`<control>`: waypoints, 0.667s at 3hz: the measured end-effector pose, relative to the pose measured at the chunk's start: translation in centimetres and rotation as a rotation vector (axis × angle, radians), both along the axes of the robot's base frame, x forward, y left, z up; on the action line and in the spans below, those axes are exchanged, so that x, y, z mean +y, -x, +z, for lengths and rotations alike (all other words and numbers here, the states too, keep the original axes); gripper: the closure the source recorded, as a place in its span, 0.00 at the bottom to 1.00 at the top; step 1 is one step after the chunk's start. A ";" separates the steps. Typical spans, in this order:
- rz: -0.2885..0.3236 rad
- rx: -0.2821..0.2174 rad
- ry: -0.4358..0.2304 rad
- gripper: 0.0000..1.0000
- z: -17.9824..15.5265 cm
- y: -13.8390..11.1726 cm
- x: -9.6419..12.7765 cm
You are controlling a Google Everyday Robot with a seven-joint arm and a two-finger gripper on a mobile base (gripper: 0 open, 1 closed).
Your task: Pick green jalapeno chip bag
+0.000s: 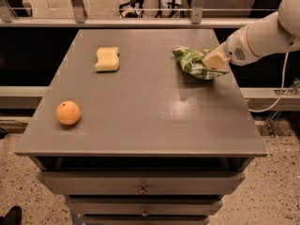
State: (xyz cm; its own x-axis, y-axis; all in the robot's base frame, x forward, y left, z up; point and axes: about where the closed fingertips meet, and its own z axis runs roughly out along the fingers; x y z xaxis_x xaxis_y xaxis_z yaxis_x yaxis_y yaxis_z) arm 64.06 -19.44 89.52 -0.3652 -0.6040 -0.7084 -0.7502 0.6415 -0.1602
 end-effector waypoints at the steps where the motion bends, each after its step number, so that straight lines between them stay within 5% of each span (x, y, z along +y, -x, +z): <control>1: 0.025 -0.068 -0.059 1.00 3.0 0.3 0.2; 2: 0.085 -0.162 -0.174 1.00 7.2 1.0 0.5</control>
Offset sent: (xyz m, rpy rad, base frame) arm -0.0249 0.0019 0.1352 0.3320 -0.2982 0.1659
